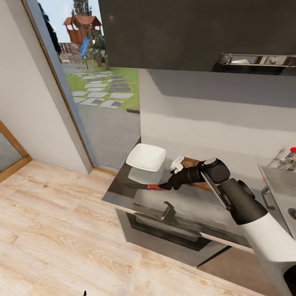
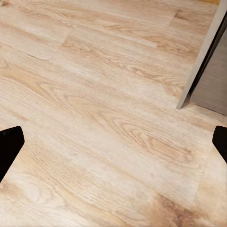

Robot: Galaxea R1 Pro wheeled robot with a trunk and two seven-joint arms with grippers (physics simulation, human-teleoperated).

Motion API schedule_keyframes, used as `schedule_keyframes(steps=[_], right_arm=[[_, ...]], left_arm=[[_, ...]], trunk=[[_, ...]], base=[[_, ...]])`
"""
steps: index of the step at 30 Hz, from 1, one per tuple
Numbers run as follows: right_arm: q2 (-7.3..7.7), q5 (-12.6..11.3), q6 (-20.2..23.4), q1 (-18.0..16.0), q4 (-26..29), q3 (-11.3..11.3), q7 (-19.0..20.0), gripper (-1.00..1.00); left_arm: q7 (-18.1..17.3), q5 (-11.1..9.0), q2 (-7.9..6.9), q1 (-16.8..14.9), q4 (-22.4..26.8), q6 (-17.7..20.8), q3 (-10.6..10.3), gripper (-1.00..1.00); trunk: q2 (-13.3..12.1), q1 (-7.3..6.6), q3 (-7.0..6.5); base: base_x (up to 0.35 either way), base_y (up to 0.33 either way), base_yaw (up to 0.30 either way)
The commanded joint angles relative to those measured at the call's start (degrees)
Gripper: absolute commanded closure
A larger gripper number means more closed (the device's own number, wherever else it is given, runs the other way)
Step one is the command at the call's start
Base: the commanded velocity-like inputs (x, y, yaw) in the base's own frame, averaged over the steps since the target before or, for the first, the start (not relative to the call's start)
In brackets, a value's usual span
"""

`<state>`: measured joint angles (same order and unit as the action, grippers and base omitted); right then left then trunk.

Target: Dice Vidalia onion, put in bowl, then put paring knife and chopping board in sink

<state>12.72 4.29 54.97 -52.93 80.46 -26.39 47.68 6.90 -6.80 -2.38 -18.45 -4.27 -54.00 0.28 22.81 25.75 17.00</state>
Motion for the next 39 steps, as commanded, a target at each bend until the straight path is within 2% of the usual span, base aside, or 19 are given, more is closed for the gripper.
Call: schedule_keyframes(steps=[1,10,21,24,26,29,39], right_arm=[[0.03,0.46,0.14,-0.07,0.05,-0.06,0.41,-1.00],[0.03,0.46,0.14,-0.07,-0.04,-0.70,0.36,-1.00],[-0.02,0.45,0.14,-0.07,-0.04,-1.97,0.31,-1.00],[-0.02,0.45,0.14,-0.07,-0.04,-2.59,0.31,-1.00],[-0.02,0.44,0.09,-0.07,-0.04,-4.39,0.31,-1.00],[-0.05,0.45,-0.06,-0.07,-0.04,-5.26,0.30,-1.00],[0.01,0.46,-0.78,-0.07,-0.04,-5.63,0.23,-1.00]], left_arm=[[-0.04,-0.15,0.00,-0.10,-0.21,-0.32,-0.03,-1.00],[-0.04,-0.15,0.00,-0.10,-0.21,-0.32,-0.02,-1.00],[-0.04,-0.15,0.00,-0.10,-0.21,-0.40,-0.02,-1.00],[-0.04,-0.15,0.00,-0.10,-0.21,-0.39,-0.02,-1.00],[-0.04,-0.15,0.00,-0.13,-0.21,-0.38,-0.02,-1.00],[-0.04,-0.15,0.00,-0.11,-0.21,-0.37,-0.02,-1.00],[-0.04,-0.15,0.00,-0.12,-0.21,-0.38,-0.02,-1.00]], trunk=[[0.11,0.03,0.10],[0.11,0.03,0.10],[0.11,0.03,0.10],[0.11,0.03,0.10],[0.11,0.03,0.10],[0.11,0.03,0.10],[0.11,0.03,0.10]], base=[[0.025,0.000,0.000],[0.155,0.000,0.000],[0.019,0.000,0.000],[0.001,0.000,0.000],[0.000,0.000,0.000],[0.000,0.000,0.000],[0.000,0.000,0.000]])
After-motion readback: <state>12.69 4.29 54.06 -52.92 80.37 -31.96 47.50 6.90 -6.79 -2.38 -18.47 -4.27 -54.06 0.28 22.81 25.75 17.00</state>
